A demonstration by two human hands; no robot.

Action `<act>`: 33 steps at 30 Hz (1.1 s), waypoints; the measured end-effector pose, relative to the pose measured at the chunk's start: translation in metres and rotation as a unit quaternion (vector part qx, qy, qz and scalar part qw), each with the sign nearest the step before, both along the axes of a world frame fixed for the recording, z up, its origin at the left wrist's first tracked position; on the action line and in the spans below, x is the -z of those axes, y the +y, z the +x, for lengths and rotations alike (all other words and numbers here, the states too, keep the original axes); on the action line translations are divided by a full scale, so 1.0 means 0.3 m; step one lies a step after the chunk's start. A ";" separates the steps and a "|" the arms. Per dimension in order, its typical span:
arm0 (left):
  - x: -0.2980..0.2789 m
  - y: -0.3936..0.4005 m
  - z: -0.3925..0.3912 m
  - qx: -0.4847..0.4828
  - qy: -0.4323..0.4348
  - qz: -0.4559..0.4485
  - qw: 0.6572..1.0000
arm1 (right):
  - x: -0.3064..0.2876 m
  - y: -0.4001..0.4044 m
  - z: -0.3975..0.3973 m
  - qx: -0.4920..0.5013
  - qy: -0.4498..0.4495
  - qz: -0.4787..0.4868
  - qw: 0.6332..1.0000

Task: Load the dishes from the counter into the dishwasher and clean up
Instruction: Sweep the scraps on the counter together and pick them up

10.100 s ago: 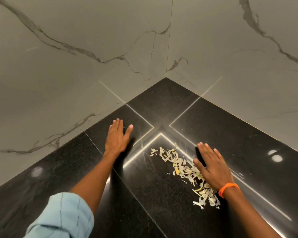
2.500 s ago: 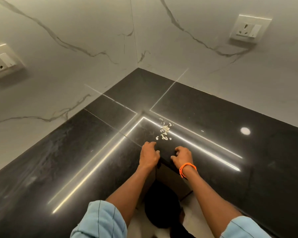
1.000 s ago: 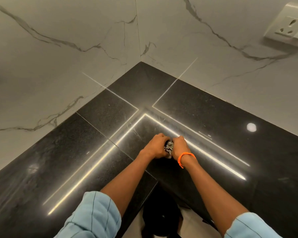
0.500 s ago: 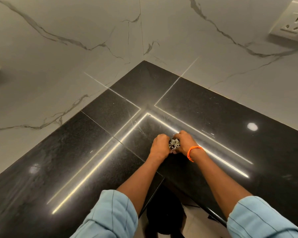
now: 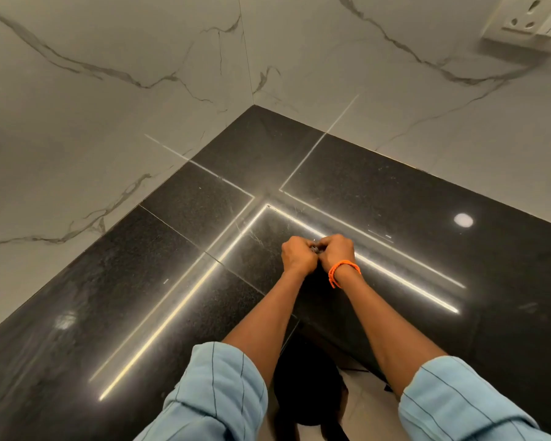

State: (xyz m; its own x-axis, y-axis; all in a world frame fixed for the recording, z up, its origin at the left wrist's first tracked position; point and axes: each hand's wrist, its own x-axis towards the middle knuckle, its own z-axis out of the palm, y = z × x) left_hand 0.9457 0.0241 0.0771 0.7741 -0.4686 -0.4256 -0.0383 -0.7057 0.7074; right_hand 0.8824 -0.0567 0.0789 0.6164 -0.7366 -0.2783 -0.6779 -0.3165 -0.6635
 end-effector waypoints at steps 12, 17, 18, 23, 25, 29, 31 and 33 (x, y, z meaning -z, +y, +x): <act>-0.011 0.019 -0.044 -0.035 0.083 -0.075 0.993 | -0.008 -0.038 -0.114 0.135 -0.097 0.223 0.961; -0.033 0.047 -0.122 -0.010 0.084 -0.099 0.992 | -0.016 0.002 -0.222 0.156 -0.145 0.247 0.945; -0.037 0.061 -0.141 -0.005 0.084 -0.097 0.992 | -0.019 0.019 -0.244 0.158 -0.154 0.253 0.942; -0.040 0.163 -0.230 0.000 0.085 -0.110 0.990 | -0.020 0.133 -0.354 0.155 -0.184 0.264 0.934; -0.031 0.216 -0.270 0.004 0.080 -0.109 0.991 | -0.008 0.184 -0.400 0.155 -0.182 0.250 0.938; 0.006 0.323 -0.364 0.003 0.078 -0.093 0.993 | 0.011 0.297 -0.504 0.166 -0.173 0.239 0.941; 0.013 0.363 -0.411 0.003 0.067 -0.085 0.994 | 0.034 0.339 -0.546 0.163 -0.174 0.243 0.940; 0.037 0.406 -0.463 0.003 0.061 -0.074 0.995 | 0.071 0.375 -0.588 0.164 -0.162 0.246 0.941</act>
